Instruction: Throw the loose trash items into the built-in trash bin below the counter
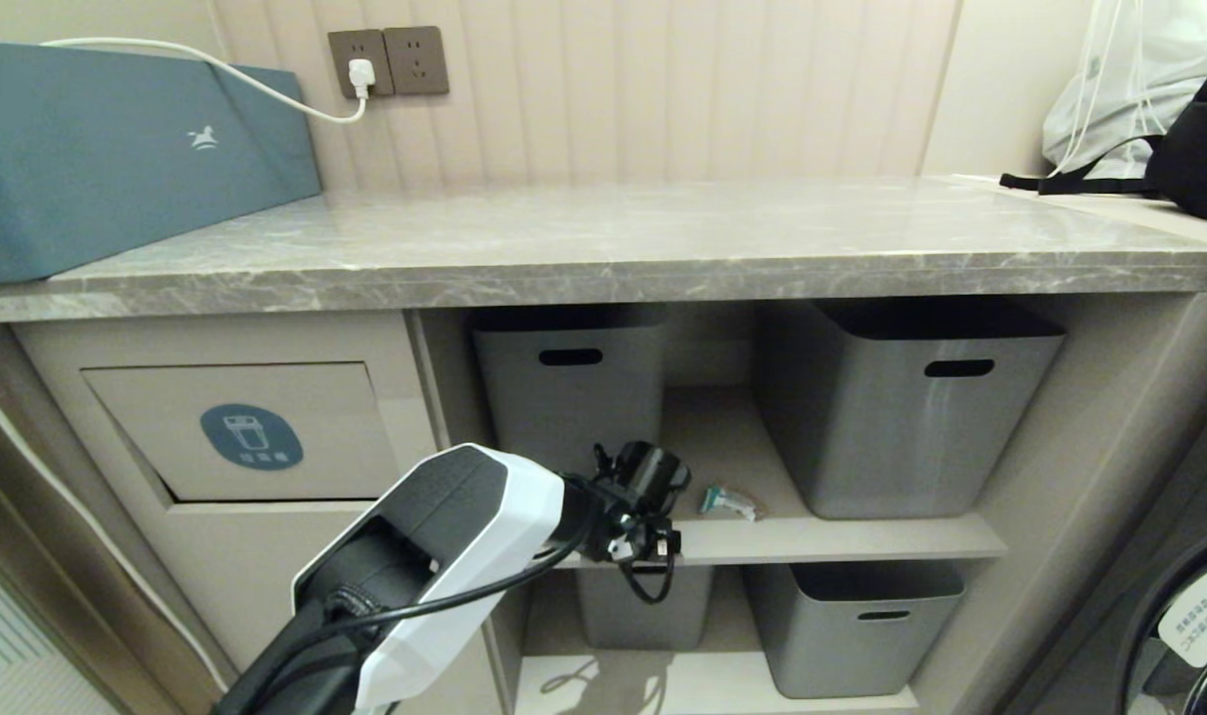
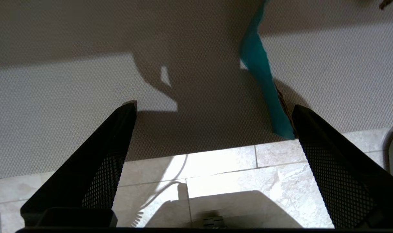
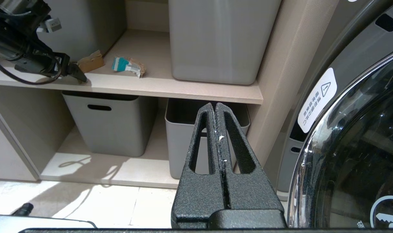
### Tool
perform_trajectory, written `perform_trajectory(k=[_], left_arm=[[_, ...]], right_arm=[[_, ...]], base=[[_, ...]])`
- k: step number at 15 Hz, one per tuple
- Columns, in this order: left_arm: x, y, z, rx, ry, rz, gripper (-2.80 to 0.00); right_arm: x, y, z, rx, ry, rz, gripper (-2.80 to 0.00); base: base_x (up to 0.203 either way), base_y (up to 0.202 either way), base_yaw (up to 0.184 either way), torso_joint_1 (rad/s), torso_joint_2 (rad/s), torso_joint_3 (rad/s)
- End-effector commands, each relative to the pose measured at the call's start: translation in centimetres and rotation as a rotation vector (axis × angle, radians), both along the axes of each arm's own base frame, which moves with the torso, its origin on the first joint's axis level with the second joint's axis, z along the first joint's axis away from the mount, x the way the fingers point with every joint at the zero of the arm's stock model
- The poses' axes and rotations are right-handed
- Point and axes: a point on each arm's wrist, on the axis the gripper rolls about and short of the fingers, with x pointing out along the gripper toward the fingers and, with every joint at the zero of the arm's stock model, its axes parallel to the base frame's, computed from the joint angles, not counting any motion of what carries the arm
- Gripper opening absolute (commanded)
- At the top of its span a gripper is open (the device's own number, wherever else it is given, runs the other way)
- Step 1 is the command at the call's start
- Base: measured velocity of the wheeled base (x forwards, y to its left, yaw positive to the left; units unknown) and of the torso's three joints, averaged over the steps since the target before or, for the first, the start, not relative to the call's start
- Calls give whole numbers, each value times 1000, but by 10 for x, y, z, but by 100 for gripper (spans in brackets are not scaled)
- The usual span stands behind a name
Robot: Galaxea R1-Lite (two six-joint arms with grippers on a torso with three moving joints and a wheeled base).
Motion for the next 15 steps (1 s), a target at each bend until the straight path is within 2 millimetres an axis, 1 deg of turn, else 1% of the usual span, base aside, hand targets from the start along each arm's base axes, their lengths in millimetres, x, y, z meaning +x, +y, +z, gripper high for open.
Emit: perform_trajectory(k=[1, 2, 3, 11, 13, 15], left_arm=[[0, 0, -1, 4, 2, 2, 0], [0, 0, -2, 8, 3, -1, -104], [0, 0, -2, 14, 0, -10, -280], [2, 1, 0, 2, -11, -8, -280], [2, 1, 6, -9, -18, -2, -280], [1, 3, 22, -38, -26, 20, -280]], right_arm=[[0, 0, 0, -1, 1, 0, -280], [0, 0, 0, -1, 1, 0, -280], [0, 0, 0, -1, 1, 0, -280], [0, 0, 0, -1, 1, 0, -280], [0, 0, 0, -1, 1, 0, -280], [0, 0, 0, -1, 1, 0, -280]], base=[[0, 0, 0, 0, 0, 0], [0, 0, 0, 0, 0, 0], [0, 0, 0, 0, 0, 0], [0, 0, 0, 0, 0, 0], [0, 0, 0, 0, 0, 0], [0, 0, 0, 0, 0, 0]])
